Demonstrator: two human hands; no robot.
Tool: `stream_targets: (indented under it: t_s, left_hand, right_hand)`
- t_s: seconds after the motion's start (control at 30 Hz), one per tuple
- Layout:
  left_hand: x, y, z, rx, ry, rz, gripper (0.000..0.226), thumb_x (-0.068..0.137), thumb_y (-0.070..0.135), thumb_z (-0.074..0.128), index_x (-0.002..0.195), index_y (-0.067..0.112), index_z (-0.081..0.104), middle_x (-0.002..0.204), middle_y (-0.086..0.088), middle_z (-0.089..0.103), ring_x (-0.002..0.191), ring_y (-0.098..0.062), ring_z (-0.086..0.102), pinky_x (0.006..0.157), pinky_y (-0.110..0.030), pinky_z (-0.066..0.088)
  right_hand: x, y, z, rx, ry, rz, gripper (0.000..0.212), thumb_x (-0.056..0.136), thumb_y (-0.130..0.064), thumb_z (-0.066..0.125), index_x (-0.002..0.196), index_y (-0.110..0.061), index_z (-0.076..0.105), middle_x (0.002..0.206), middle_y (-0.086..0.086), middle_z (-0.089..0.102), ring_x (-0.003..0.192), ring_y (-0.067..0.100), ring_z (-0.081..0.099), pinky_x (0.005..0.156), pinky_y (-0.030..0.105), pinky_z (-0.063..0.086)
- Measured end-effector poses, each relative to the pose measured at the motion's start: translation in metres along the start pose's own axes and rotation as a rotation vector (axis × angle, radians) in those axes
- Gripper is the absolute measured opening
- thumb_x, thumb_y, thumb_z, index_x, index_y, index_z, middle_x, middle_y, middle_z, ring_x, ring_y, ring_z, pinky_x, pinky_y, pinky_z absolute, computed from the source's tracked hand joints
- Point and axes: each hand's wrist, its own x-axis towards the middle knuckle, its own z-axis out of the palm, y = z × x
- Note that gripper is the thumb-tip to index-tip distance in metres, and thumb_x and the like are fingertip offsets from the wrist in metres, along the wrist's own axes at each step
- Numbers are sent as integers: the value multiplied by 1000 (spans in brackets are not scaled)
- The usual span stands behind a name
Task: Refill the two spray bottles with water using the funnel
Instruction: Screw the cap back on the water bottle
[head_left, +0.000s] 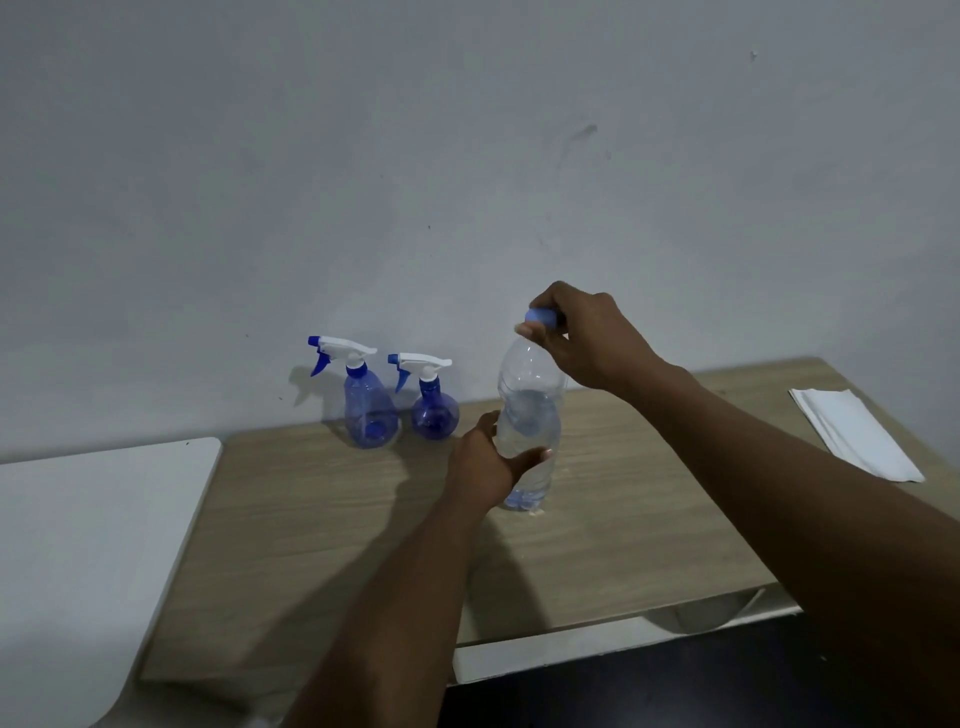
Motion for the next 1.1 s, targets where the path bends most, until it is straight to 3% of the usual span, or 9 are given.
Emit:
stream_targets:
  t_s: [0.13,0.3,0.4,0.53,0.63,0.7,0.8,0.97,1.1]
  left_hand:
    - [0,1,-2,-6,-22,-12,88,62,74,75,131,27,51,126,4,67,107,-20,66,94,-42,55]
    - [-1,0,-1,-19,-9,-13,84,63,70,78,129,25,54,123,5,67,106,-19,66,93,-40,55]
    - [-2,2,-1,-17,-1,-1,81,63,69,78,127,25,56,119,6,69,103,-17,67,91,-38,55]
    - [-2,3,-1,-6,-23,8,78,67,66,78,128,24,55,119,5,68,104,-18,65,91,-38,54]
    - [-3,2,-2,-30,-17,-6,77,67,64,79,128,23,56,119,5,68,105,-18,66,91,-37,54]
    - [-3,1,-2,-48,-9,3,74,67,61,81,126,22,57,119,5,68,104,-18,66,91,-37,55]
    - [0,0,-1,-75,-47,0,75,69,61,80,129,24,55,126,5,66,108,-18,65,93,-40,55]
    - [2,-1,-3,-119,-103,-75,85,64,61,83,135,27,50,134,3,61,114,-21,63,97,-46,54]
    - [-4,0,-7,-85,-148,-60,97,57,64,84,138,26,47,132,3,61,115,-20,62,93,-41,55]
  right_hand:
    - [5,-2,3,-16,22,118,50,82,-61,67,97,-15,53,87,2,64,80,19,59,66,31,50]
    - [-6,3,10,119,16,40,50,91,-56,60,121,-16,57,105,1,68,92,17,66,81,30,54]
    - [-5,4,13,154,61,98,44,87,-53,67,106,-15,59,95,-3,65,82,12,61,68,22,47]
    - [-1,-2,22,201,131,254,55,77,-61,73,93,-14,51,80,-5,55,67,6,50,57,20,39]
    - [-6,-3,24,320,124,192,47,84,-59,68,101,-17,55,81,-1,67,70,10,60,64,26,51]
    - [-8,0,24,345,122,145,36,91,-51,64,105,-18,61,91,-1,71,82,14,67,76,31,57]
    - [-6,4,23,322,129,174,41,87,-52,67,101,-13,63,94,-1,69,85,15,65,69,20,51]
    - [-7,4,25,364,144,233,48,80,-57,73,98,-15,57,86,-6,64,75,7,59,64,17,44]
    - [-27,19,39,398,1,245,67,72,-59,78,122,-21,54,118,-5,64,103,10,64,88,28,54]
